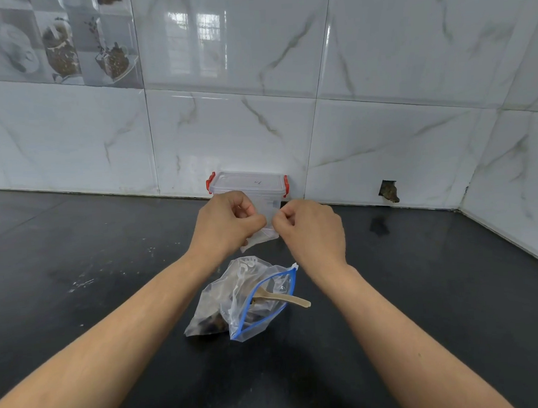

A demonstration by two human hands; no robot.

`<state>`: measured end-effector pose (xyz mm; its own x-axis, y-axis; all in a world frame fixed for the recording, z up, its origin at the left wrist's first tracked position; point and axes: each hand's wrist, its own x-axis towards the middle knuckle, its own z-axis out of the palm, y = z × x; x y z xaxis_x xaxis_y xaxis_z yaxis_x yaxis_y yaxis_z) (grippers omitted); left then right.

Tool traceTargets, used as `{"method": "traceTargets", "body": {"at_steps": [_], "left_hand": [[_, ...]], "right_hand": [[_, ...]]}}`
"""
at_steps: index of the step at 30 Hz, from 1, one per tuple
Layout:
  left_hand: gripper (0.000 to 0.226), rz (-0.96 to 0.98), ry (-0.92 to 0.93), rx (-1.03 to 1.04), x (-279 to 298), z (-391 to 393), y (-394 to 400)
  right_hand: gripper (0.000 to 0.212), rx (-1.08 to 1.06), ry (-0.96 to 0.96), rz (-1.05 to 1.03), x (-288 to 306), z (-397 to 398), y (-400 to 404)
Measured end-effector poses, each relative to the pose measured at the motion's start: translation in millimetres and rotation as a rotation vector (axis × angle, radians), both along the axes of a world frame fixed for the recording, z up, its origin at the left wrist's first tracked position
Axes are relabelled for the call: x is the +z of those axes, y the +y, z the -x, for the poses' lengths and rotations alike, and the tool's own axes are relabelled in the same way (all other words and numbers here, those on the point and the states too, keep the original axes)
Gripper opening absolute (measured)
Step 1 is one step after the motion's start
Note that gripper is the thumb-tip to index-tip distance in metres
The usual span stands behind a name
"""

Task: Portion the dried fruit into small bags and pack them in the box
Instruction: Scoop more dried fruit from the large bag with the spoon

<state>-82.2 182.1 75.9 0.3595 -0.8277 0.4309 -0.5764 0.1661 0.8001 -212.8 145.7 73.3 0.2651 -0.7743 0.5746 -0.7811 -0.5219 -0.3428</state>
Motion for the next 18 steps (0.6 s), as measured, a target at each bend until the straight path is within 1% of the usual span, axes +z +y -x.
{"method": "traceTargets", "body": {"at_steps": [1,3,5,6,8,11,13,14,15,16,18], "left_hand": [[0.006,0.001,-0.012,0.011,-0.9,0.4,0.4],[0.007,0.002,-0.035,0.011,-2.0,2.0,1.4],[0.013,-0.006,-0.057,-0.014,-1.5,3.9,2.6],[0.016,-0.007,-0.071,-0.03,-1.3,4.9,3.1],[0.021,0.009,-0.108,-0.04,0.9,6.0,5.3],[0.024,0.042,-0.221,0.007,0.5,8.8,9.4],[0.025,0.078,-0.288,0.018,-2.3,10.5,11.5],[0.029,0.095,-0.305,-0.011,-4.8,9.8,11.9],[0.041,0.101,-0.322,-0.058,-7.4,8.2,11.6],[0.057,0.095,-0.359,-0.112,-10.2,5.4,11.0],[0.086,0.071,-0.478,-0.175,-15.1,0.8,8.8]], "right_hand": [[0.025,-0.019,0.012,-0.001,0.7,0.9,0.0],[0.026,0.022,0.056,-0.037,2.0,-0.2,1.4],[0.046,0.119,0.062,-0.121,3.2,-4.3,3.3],[0.05,0.153,0.033,-0.163,3.1,-5.2,2.9],[0.042,0.137,0.003,-0.156,2.8,-5.3,-0.3],[0.032,-0.015,0.051,-0.081,6.4,-0.8,-2.4],[0.026,-0.025,0.046,-0.082,7.0,-1.8,-1.1],[0.023,-0.014,0.034,-0.089,7.1,-2.6,0.3],[0.022,-0.001,0.017,-0.094,6.8,-3.2,0.5],[0.022,0.012,-0.001,-0.097,6.7,-3.1,0.1],[0.023,0.053,-0.035,-0.128,7.0,-1.2,-1.5]]}}
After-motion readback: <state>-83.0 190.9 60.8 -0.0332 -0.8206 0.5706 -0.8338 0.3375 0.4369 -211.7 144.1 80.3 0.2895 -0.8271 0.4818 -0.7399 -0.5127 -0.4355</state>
